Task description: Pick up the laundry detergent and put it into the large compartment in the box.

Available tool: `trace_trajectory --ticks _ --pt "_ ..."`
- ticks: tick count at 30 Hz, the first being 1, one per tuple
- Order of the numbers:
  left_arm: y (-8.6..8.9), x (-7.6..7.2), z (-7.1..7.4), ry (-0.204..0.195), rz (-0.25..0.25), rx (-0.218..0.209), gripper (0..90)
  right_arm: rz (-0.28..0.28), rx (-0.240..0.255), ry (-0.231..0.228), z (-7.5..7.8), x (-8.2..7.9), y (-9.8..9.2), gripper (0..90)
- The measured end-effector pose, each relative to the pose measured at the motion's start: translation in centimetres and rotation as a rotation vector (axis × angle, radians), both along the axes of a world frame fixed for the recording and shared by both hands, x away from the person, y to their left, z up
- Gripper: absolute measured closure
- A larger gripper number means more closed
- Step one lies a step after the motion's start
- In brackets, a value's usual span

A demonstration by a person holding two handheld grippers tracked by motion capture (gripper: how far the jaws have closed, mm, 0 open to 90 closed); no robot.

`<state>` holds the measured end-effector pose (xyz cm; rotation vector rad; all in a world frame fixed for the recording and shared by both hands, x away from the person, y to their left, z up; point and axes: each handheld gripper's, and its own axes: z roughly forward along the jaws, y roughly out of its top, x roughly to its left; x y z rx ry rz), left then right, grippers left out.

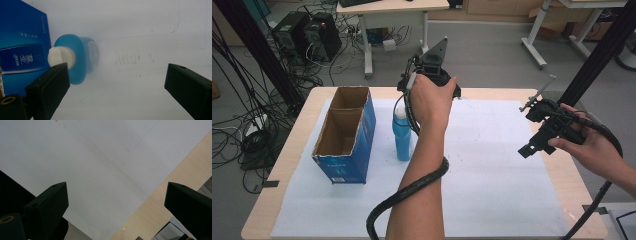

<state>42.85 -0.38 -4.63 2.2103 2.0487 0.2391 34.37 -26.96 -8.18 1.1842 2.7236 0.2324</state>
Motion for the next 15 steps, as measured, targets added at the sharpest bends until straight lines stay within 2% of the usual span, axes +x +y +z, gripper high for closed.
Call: trace_trajectory --ticks 8,15 --pt "-0.17 0.13 -0.06 0.003 -0.004 0.004 6.4 -0.002 0.0 -0.001 0.0 0.05 -0.07 5.4" --pt "-0.08 0.07 0.46 -0.004 -0.002 0.013 6.4 -0.003 -0.001 0.002 0.01 0.11 -0.05 5.4"
